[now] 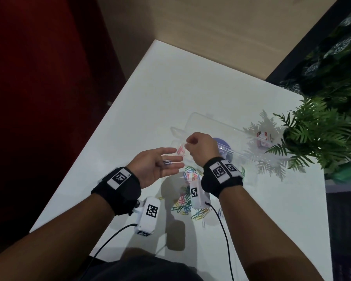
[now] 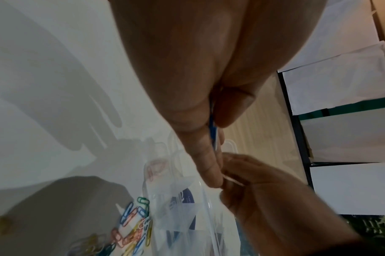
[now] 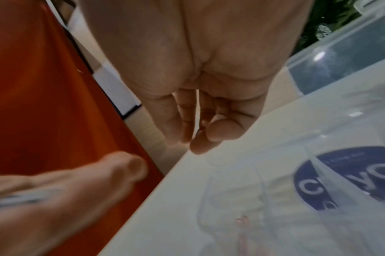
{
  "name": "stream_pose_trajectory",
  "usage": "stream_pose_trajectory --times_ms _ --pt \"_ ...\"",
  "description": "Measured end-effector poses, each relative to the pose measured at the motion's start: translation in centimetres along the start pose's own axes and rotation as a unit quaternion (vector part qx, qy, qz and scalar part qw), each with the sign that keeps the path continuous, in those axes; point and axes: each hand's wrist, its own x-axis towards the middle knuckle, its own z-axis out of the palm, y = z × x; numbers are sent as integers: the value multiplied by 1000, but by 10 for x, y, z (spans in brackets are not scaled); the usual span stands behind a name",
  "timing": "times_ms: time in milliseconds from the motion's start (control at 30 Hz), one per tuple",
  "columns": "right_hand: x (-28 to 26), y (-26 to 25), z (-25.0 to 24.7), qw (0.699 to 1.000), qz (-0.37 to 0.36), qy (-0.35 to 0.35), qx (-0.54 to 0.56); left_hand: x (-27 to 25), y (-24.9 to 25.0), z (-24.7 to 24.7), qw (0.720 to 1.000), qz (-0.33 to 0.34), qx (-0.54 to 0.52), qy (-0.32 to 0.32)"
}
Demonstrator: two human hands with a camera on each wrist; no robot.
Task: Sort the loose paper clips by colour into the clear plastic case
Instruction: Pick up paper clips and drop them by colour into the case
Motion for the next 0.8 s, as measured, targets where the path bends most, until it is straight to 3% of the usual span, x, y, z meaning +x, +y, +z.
stream_pose_trajectory --times_ms 133,200,433,633,800 --pt "-45 -16 -5 987 -124 -85 -49 4 -6 2 999 5 43 -11" --pt "-57 -14 4 977 -160 -95 -105 4 -10 5 998 9 58 -16" --pt "-72 3 17 981 -149 -74 -100 5 -18 9 996 -12 87 -13" --pt "-43 29 -8 1000 -18 12 -13 8 -14 15 999 -14 42 -1" --pt "0 47 -16 997 65 14 -38 8 -11 20 1000 -10 -12 -2"
